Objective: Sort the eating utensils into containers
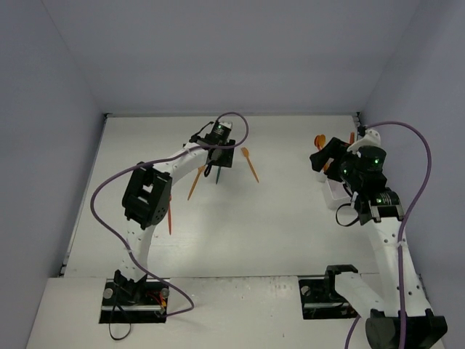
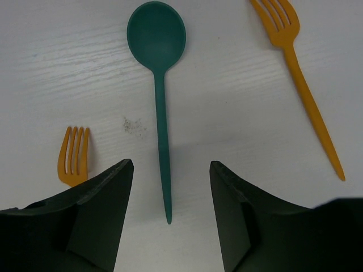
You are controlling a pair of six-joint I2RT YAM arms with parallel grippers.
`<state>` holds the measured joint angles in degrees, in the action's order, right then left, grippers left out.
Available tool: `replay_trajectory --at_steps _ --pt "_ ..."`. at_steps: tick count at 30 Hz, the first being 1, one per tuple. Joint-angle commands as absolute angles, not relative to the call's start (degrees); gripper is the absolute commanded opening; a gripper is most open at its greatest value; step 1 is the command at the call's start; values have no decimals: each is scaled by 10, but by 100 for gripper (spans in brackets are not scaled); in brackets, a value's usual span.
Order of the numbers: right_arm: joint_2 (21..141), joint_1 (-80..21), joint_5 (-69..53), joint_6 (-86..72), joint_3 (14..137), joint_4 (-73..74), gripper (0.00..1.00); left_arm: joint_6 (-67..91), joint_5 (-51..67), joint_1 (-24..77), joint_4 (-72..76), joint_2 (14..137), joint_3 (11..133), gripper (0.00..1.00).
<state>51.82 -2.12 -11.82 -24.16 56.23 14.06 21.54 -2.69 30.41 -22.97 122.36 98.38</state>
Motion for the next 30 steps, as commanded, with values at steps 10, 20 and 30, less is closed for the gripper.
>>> replay_trajectory --at_steps 10,20,30 --pt "469 -40 -155 -244 537 120 71 207 -56 294 -253 1304 1089 46" --pt "474 -45 -157 -240 541 123 72 207 -56 294 -272 1349 1099 8" --pt "508 -54 -191 -241 580 122 76 104 25 321 -123 1181 937 0"
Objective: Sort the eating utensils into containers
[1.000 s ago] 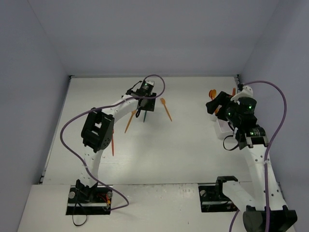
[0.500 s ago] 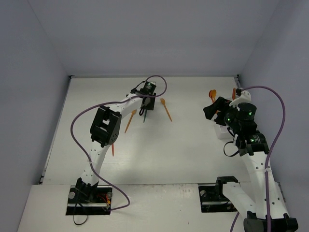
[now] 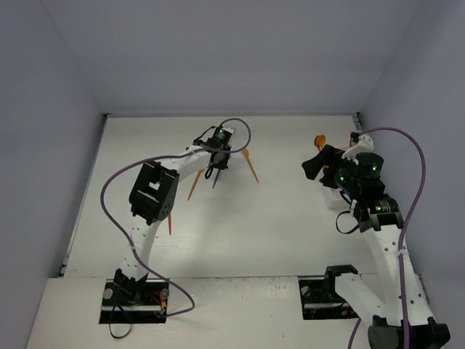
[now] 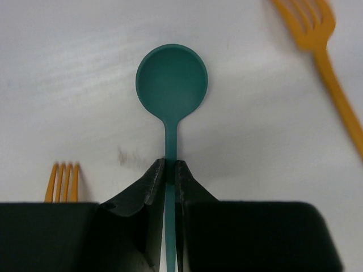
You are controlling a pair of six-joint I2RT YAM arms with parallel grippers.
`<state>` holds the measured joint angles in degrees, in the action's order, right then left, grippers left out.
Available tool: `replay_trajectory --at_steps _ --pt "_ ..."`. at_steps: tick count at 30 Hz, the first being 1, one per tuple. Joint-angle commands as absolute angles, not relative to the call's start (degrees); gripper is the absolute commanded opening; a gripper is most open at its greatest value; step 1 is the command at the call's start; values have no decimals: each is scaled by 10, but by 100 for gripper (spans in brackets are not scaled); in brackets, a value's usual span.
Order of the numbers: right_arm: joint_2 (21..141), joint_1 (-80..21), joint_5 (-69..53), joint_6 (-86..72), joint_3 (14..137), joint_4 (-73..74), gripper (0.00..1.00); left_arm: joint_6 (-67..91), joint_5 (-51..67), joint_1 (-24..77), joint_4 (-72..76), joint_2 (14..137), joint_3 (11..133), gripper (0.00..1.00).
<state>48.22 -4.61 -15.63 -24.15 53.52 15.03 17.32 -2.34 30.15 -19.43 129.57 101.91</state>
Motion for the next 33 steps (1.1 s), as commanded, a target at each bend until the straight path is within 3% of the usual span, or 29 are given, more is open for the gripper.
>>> replay_trajectory --at_steps 1,7,22,30,33 --pt "519 -55 -201 -240 592 122 77 90 45 328 -80 1145 905 0" --pt "567 -61 -267 -249 640 123 78 29 146 378 -23 997 808 0" --pt "645 -95 -336 -243 708 123 75 -14 145 488 -84 900 883 0" --pt "658 -111 -338 -231 693 123 65 -30 133 519 -101 891 901 0" --pt "657 -111 -335 -228 691 123 56 -33 127 524 -108 892 907 0"
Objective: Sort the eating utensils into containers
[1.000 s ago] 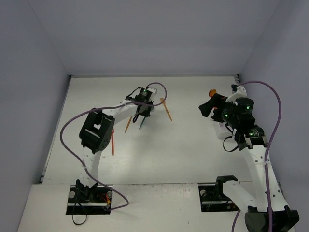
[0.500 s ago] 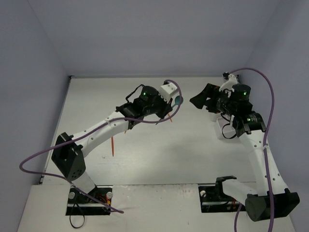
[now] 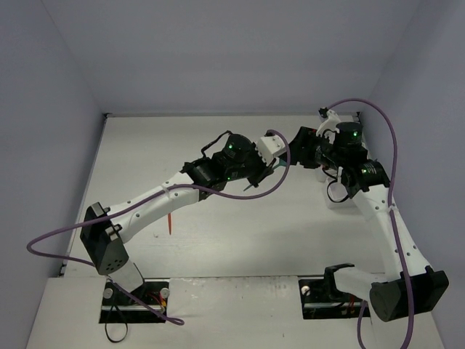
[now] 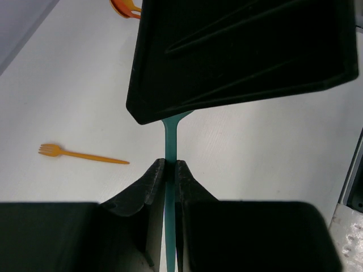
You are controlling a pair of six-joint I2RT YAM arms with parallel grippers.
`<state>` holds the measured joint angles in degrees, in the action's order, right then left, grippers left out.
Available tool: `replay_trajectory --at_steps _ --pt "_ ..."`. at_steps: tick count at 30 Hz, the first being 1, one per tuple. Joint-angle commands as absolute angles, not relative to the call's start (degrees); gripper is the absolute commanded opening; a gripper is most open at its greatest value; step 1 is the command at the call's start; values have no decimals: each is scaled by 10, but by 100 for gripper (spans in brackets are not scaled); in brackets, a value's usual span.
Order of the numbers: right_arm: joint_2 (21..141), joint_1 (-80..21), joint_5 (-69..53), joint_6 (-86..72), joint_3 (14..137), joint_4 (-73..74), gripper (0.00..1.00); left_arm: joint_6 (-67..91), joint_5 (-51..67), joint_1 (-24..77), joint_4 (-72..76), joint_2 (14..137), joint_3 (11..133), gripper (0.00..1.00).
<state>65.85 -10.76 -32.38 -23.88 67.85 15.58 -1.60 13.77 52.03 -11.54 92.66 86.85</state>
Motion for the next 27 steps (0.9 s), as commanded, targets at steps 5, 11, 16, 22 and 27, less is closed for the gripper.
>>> replay_trajectory --at_steps 5,11,16,22,27 --pt "653 -112 -337 -224 684 123 33 -34 123 526 -113 891 911 0" --pt "645 -112 -335 -221 670 124 17 -36 122 528 -117 892 916 0" --pt "640 -115 -328 -206 662 126 1 -38 123 532 -122 891 923 0" --pt "628 -115 -282 -156 665 127 0 -31 95 532 -137 885 919 41" --pt "633 -114 -199 -100 678 128 0 -14 40 529 -142 866 882 73"
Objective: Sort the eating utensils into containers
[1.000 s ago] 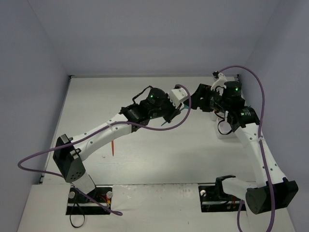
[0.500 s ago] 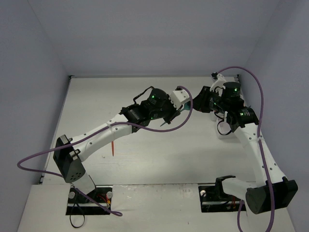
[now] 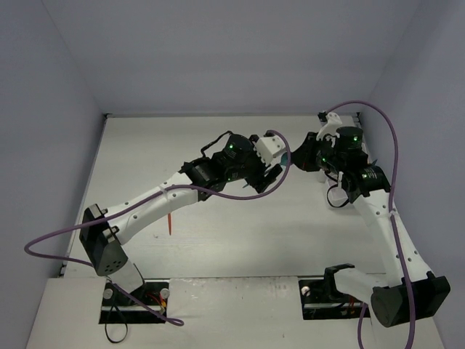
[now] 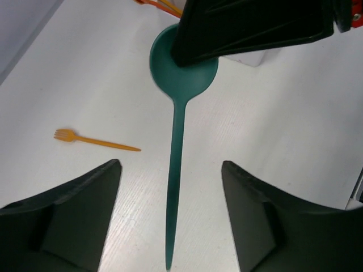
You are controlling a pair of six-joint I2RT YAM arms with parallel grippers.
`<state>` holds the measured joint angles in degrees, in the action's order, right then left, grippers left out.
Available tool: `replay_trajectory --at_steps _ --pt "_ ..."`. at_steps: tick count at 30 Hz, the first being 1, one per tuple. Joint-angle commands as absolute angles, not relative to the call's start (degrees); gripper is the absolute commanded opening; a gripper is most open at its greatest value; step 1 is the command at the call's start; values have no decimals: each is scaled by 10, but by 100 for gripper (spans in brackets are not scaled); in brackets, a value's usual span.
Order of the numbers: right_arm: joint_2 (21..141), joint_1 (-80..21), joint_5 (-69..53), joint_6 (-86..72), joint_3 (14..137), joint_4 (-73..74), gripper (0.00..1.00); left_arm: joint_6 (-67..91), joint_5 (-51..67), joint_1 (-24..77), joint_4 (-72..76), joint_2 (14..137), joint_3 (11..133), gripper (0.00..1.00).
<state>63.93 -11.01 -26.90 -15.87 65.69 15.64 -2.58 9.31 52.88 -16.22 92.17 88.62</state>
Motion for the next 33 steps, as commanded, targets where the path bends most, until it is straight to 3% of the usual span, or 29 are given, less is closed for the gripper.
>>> replay_trajectory --at_steps 1,5,12,25,33 --pt "638 -114 -181 -85 683 128 0 -6 25 525 -144 861 873 74" --pt "664 -113 -98 -1 707 128 0 54 -25 491 -162 836 838 74" --pt "734 -89 62 187 772 126 0 132 -7 357 -225 773 761 74" --pt "863 -20 91 348 862 111 0 121 0 192 -232 636 556 74" --pt "908 -26 104 383 888 106 0 112 -33 184 -225 649 534 74"
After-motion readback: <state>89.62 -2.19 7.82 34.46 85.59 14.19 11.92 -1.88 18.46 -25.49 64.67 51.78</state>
